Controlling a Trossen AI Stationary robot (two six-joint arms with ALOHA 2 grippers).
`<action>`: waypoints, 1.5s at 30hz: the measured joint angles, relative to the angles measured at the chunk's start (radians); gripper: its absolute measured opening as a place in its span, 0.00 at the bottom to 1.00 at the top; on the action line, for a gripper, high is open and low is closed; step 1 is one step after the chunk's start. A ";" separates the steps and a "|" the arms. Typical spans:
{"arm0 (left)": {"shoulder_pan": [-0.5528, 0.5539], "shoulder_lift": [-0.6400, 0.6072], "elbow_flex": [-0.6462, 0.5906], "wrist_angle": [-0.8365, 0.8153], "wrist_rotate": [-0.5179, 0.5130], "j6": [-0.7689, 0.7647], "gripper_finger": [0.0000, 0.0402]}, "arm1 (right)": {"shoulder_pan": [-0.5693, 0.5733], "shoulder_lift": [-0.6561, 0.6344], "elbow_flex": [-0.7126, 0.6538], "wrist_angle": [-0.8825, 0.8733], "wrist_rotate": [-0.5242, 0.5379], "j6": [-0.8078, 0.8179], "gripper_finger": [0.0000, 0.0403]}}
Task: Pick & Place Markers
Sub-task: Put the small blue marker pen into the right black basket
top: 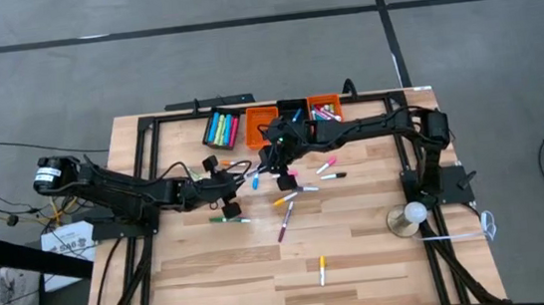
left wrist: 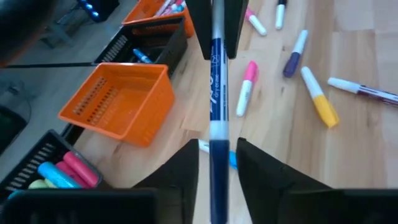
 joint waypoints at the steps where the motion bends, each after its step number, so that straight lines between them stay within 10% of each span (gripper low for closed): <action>1: 0.000 0.000 0.000 -0.001 -0.007 -0.006 0.28 | 0.000 0.000 0.000 -0.003 0.012 0.002 0.06; 39: -0.001 -0.234 -0.001 -0.317 -0.042 -0.210 0.43 | -0.156 -0.074 -0.002 -0.176 0.168 0.070 0.05; 45: -0.001 -0.234 -0.001 -0.323 -0.018 -0.213 0.43 | -0.154 -0.164 -0.001 -0.204 0.335 0.058 0.05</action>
